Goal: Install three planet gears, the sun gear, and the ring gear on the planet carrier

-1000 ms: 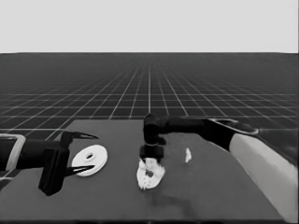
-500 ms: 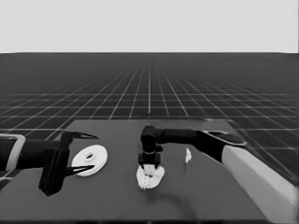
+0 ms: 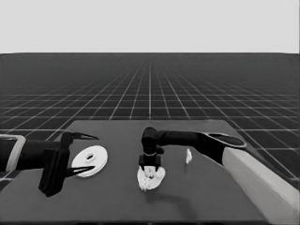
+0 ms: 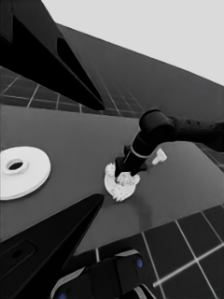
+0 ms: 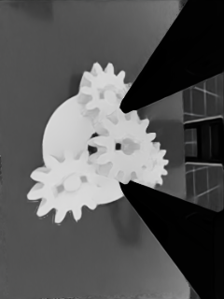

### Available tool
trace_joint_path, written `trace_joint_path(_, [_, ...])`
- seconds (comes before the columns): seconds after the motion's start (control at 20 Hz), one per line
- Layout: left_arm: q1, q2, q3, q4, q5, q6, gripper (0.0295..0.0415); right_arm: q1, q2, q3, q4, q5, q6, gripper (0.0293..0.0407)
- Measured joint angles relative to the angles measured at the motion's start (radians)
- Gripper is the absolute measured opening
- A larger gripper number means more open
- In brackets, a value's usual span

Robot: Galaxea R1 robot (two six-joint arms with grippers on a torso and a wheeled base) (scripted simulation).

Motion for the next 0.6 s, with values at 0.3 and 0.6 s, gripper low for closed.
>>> trace_joint_path(0.3, [0.0,0.0,0.0,0.0,0.0,0.0,0.0385,0.0,0.0,0.0,0.0,0.0,0.062,0.0309])
trace_joint_path(0.6, [0.0,0.0,0.0,0.0,0.0,0.0,0.0385,0.0,0.0,0.0,0.0,0.0,0.125,0.0309])
